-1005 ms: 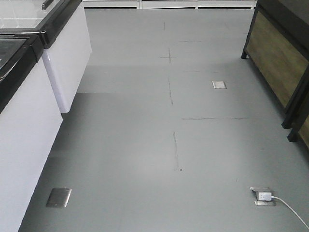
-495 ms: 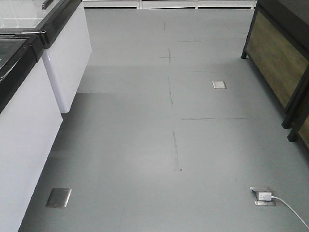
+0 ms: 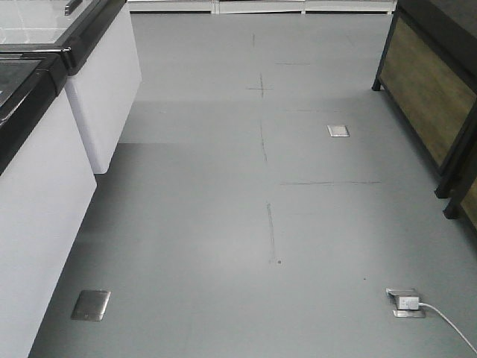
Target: Left arm holds basket, right arm returns cookies
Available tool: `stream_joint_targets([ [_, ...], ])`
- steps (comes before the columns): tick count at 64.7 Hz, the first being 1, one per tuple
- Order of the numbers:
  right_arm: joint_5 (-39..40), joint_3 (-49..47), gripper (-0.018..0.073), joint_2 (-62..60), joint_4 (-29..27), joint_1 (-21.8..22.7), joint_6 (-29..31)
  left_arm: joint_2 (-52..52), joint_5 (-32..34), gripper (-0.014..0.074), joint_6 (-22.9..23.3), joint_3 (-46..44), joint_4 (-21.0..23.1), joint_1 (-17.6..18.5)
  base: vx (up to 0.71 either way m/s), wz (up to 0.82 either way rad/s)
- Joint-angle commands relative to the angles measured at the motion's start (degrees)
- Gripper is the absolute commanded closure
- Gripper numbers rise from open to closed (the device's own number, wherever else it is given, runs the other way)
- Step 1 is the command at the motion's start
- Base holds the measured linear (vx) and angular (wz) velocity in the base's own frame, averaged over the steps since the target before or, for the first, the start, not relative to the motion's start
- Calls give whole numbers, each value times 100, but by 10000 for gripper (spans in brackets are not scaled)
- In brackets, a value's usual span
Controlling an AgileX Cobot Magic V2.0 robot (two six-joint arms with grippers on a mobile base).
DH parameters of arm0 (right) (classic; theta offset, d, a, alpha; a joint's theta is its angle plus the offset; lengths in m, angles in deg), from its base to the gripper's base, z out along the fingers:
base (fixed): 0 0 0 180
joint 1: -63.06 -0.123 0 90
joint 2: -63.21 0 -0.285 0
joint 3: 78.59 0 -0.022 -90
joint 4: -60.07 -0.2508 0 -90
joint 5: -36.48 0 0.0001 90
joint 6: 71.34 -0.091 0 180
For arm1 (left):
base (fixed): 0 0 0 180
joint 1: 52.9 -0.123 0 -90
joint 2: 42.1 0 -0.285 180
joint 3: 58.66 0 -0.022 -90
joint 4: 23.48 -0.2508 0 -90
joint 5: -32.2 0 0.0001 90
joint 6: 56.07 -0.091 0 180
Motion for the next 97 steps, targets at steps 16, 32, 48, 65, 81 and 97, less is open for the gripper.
stream_joint_targets([
  [16, 410, 102, 568, 61, 11, 26, 79, 192, 1137, 599, 497, -188, -33, -7, 0, 0],
  [32, 410, 102, 568, 61, 11, 26, 79, 192, 1561, 599, 906, -188, -33, -7, 0, 0],
  [48, 415, 102, 568, 61, 11, 26, 79, 192, 1935, 599, 1445, -188, -38, -7, 0, 0],
  [65, 415, 102, 568, 61, 11, 26, 79, 192, 2282, 599, 2089, -188, -228, 106, 0, 0],
  [81, 415, 102, 568, 61, 11, 26, 79, 192, 2412, 599, 2474, -188, -531, 615, 0, 0],
  [97, 415, 102, 568, 61, 11, 26, 79, 192, 2708, 599, 2531, -194, -531, 1294, 0, 0],
])
